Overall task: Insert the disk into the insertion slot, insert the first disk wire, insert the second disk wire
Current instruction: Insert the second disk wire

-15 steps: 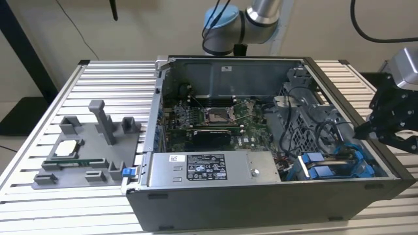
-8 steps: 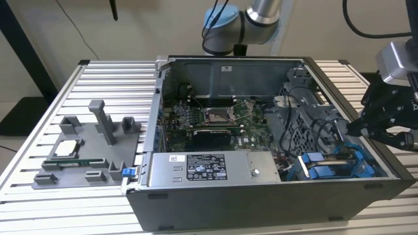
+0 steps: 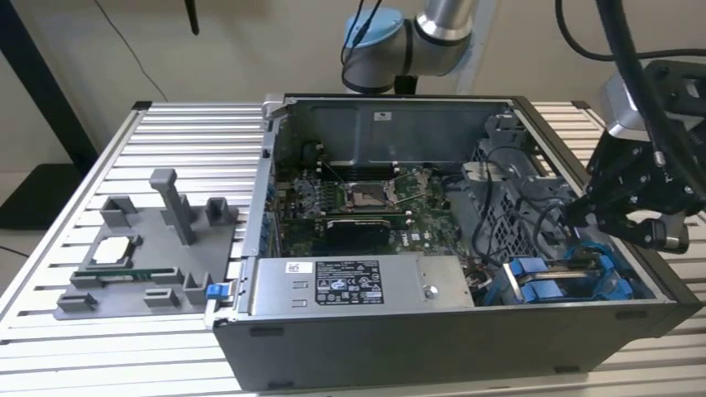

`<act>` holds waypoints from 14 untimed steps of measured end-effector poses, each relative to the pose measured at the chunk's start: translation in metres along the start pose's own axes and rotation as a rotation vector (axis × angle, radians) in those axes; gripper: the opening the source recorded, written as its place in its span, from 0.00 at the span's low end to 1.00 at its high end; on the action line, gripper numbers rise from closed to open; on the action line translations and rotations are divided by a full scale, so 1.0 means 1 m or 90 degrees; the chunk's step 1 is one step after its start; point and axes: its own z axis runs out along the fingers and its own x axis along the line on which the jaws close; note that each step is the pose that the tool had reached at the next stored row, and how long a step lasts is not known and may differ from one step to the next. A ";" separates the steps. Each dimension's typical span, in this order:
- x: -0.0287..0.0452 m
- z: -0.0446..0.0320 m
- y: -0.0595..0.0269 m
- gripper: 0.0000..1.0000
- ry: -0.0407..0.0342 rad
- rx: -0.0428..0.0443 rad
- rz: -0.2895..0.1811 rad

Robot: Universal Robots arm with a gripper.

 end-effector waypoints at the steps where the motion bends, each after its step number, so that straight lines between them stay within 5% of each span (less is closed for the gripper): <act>1: 0.0002 0.0003 0.0039 0.00 -0.0001 0.0004 0.000; 3: 0.0013 0.0009 0.0121 0.00 -0.0006 0.0044 -0.002; 5: 0.0022 0.0016 0.0160 0.00 0.0052 0.0106 -0.003; 8: 0.0030 0.0021 0.0193 0.00 0.0232 0.0151 -0.006; 14: 0.0036 0.0023 0.0220 0.00 0.0689 0.0208 -0.015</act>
